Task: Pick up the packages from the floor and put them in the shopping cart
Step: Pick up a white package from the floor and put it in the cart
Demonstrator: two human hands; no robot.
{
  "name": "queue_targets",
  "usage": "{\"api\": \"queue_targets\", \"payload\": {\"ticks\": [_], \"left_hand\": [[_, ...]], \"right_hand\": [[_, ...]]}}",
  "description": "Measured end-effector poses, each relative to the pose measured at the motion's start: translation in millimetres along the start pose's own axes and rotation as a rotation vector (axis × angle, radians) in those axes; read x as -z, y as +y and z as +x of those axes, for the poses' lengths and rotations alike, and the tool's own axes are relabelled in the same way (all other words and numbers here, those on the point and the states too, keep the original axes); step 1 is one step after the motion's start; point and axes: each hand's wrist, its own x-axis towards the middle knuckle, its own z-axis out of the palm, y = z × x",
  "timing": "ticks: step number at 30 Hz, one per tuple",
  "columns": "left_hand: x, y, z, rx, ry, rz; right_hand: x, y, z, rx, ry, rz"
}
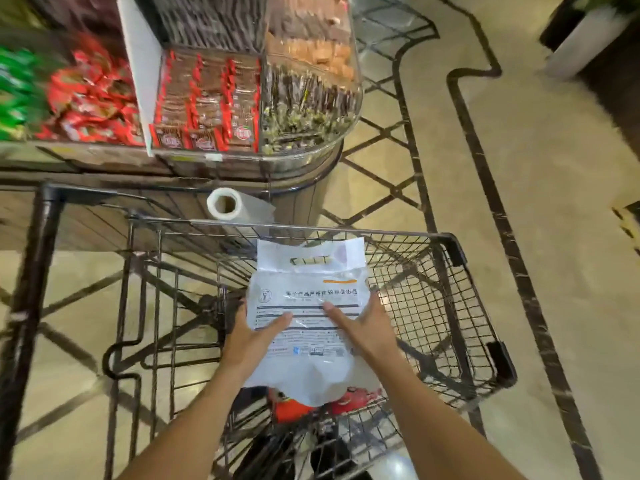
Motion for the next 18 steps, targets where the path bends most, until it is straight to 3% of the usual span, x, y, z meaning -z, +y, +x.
{"api": "queue_targets", "payload": {"ticks": [10, 15, 18], "left_hand": [[-36, -20, 37, 0.272, 0.322, 0.107], [-33, -9, 50, 0.295, 0.305, 0.243], [-31, 11, 41, 0.201, 0.338, 0.387]], "right_hand": [[-61, 73, 89, -0.109, -0.225, 0.117], [-94, 126, 150, -0.275, -0.347, 0.045], [-65, 69, 142, -0.237, -0.398, -0.097]]}}
